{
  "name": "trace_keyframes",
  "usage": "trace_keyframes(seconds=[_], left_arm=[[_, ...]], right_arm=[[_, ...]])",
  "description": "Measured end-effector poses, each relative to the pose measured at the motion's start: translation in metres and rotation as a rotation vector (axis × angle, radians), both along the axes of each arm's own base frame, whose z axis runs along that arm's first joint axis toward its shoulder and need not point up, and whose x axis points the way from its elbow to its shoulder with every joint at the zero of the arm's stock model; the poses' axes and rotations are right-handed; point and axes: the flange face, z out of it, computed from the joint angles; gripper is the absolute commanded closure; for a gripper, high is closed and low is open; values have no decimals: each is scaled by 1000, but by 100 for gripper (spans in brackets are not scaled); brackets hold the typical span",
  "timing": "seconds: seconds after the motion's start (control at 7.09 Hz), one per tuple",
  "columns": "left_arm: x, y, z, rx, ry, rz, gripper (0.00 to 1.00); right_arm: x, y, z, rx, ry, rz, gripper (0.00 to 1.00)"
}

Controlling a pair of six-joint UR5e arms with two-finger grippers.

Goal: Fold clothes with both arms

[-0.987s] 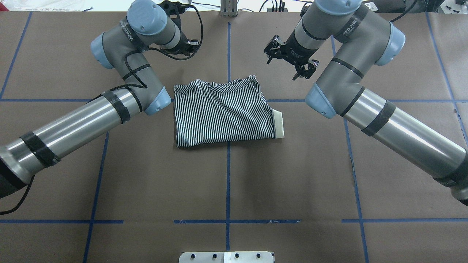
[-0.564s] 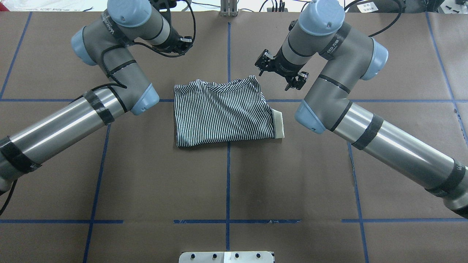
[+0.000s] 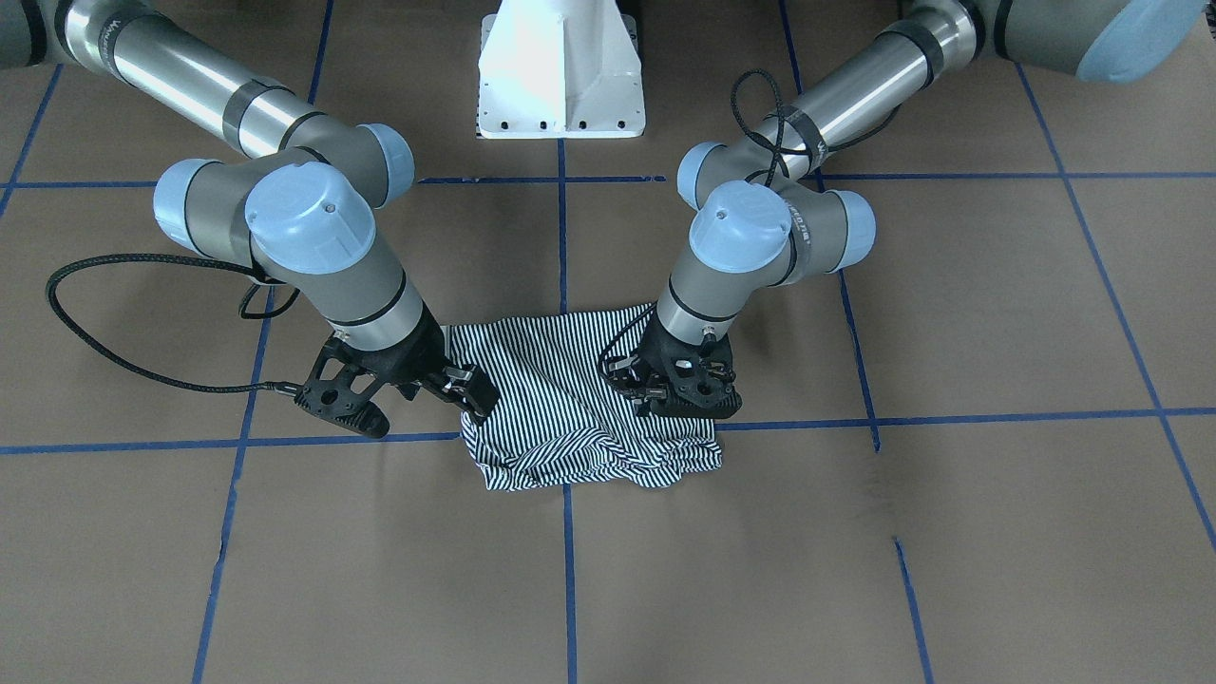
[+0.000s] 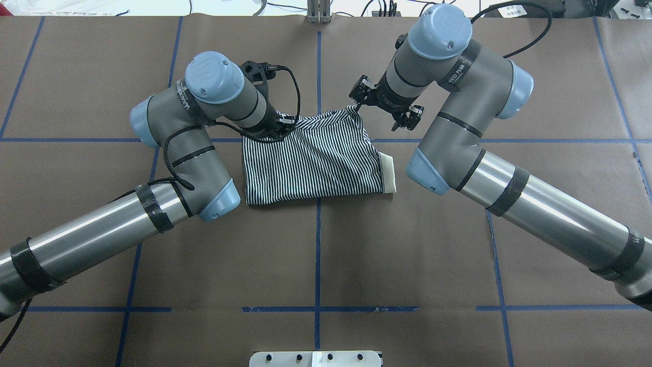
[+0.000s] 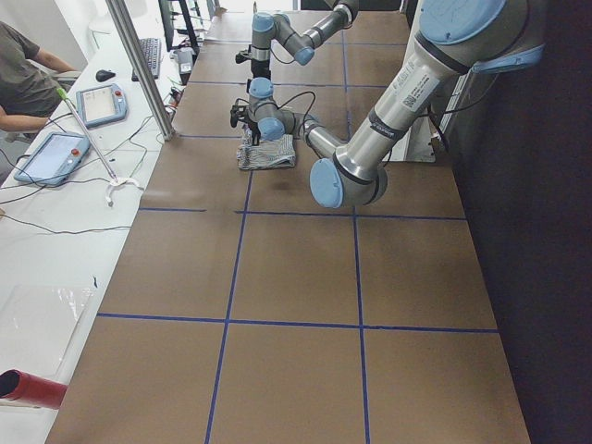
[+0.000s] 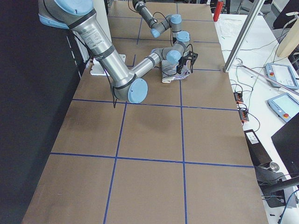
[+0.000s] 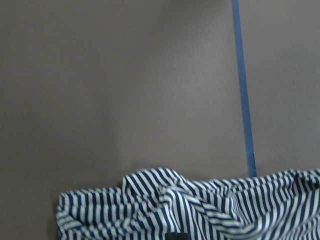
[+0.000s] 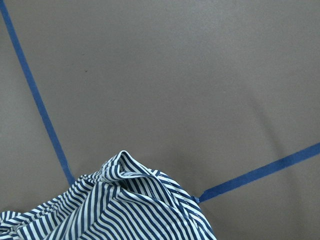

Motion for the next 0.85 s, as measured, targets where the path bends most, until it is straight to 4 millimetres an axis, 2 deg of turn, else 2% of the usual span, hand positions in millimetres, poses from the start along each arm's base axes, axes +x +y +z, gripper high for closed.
trace_keyframes(seconds=[0.14, 0.28, 0.42, 0.71, 0.85], left_arm=[[1, -7, 10, 35, -34, -4, 100], [-7, -23, 20, 80, -72, -19, 100], [-22, -42, 29, 111, -103, -32, 100], [-68, -90, 51, 160, -170, -57, 100], [-87, -105, 52, 175, -182, -70, 100]], right_arm=[[0, 0, 0, -1, 0, 0, 0], [0, 1, 0, -2, 1, 0, 0], [1, 2, -1, 0, -1, 1, 0], [2, 4, -3, 3, -5, 0, 0], [0, 6, -4, 4, -5, -2, 0]])
